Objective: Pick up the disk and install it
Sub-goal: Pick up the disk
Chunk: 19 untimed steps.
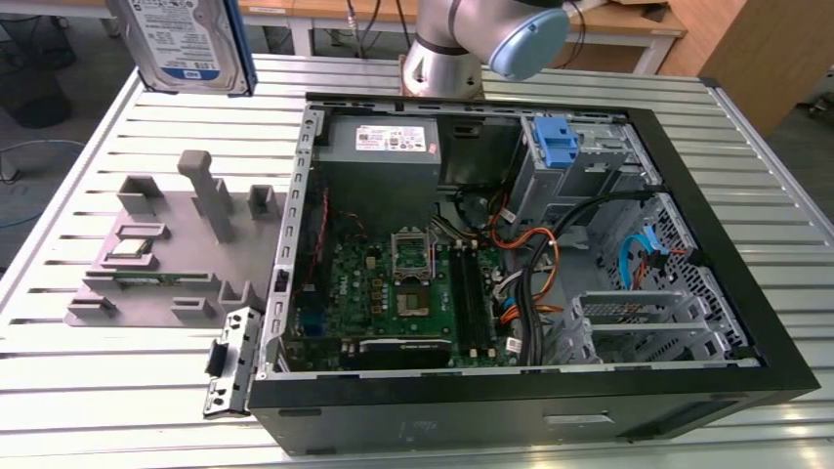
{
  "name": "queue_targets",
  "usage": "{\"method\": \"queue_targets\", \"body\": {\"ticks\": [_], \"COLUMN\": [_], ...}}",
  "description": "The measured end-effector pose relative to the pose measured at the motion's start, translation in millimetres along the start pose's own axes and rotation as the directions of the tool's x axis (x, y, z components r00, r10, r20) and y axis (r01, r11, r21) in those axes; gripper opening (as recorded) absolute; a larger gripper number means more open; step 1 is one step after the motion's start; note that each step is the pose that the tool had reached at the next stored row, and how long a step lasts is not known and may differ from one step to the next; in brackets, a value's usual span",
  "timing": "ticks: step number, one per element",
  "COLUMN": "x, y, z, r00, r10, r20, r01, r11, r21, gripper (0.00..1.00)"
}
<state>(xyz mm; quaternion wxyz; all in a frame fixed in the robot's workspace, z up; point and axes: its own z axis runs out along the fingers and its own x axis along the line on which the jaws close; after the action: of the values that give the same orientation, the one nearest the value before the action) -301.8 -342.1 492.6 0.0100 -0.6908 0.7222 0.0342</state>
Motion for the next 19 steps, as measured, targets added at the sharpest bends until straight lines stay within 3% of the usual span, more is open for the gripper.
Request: {"method": "queue_targets", "body": {"ticks": [19], "x": [-0.6], "y": [-13.7], "z": [-0.4], "r00": [1.0], "r10": [0.0], "r20": [0.0], "r01": [0.0], "r11": [1.0], "r21": [0.0], "gripper": [0.35]}}
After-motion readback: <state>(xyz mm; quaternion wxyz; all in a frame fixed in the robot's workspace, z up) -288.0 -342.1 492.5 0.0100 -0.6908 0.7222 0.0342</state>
